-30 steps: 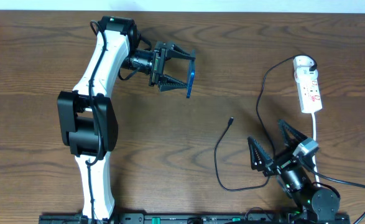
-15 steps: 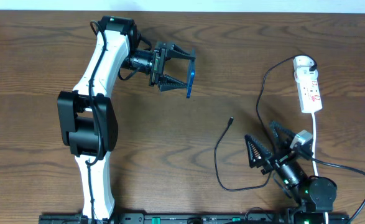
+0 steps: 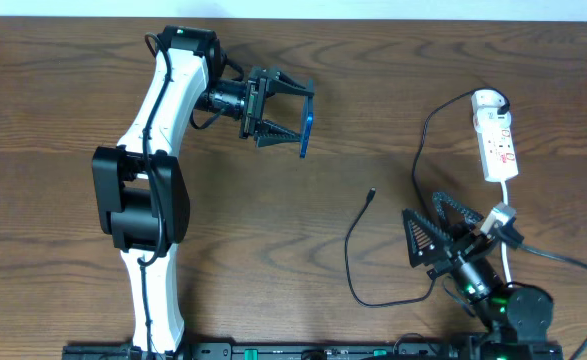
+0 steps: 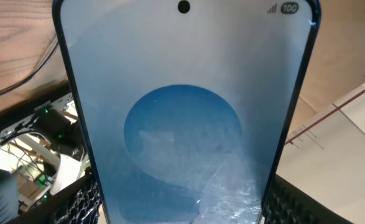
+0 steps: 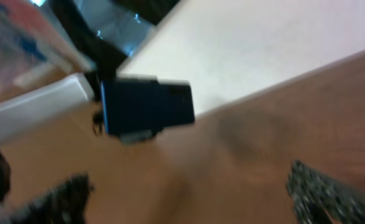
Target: Plug charger to phone and switch on socket
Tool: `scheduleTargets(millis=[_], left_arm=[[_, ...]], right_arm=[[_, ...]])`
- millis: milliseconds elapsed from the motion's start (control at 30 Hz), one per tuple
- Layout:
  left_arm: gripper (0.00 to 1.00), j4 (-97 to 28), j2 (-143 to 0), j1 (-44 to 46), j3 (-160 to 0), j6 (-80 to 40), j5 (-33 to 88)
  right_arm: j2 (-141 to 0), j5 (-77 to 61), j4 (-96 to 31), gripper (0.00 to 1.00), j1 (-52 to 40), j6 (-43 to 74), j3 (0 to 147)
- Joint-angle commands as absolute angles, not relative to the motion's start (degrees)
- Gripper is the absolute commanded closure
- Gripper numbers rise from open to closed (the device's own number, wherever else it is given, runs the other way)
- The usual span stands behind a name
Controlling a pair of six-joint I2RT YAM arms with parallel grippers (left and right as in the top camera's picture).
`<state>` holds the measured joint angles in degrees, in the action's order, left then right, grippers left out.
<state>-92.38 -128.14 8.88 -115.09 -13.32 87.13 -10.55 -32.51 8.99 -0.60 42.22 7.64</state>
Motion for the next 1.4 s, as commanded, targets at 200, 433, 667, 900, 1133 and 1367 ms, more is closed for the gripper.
scheduleTargets(millis=[200,433,667,900,1133,1367], left_arm=[[0.3,-96.77,-125.54,8.69,-115.26,-12.23,90.13],[0.3,-96.75,-125.54,8.69,-115.26,-12.21,90.13],[0.3,-96.77,-125.54,8.69,-115.26,-12.25,90.11],[0.3,-96.53,-125.54,8.69,-115.26,-12.25,90.11],[0.3,-93.93,-125.54,8.62,-115.26,-12.27,90.08],[0.3,-93.78,-125.54,8.62,-115.26,-12.29,90.02]], right_arm=[[-31.46,-29.89,-26.11,0.01,-0.82,28.51,38.48],[-45.6,-40.53,-26.5,0.04,-0.89,32.64,47.07],[-54.72,-46.52,-20.67,0.12,-9.02,33.74,50.13],[-67.13,-17.89,-41.89,0.06,-25.76,29.45,69.34],[-78.26,-0.99,-52.97,0.07,-37.01,31.03,87.55],[-84.12,12.1,-53.23,0.07,-44.56,36.27,94.13]])
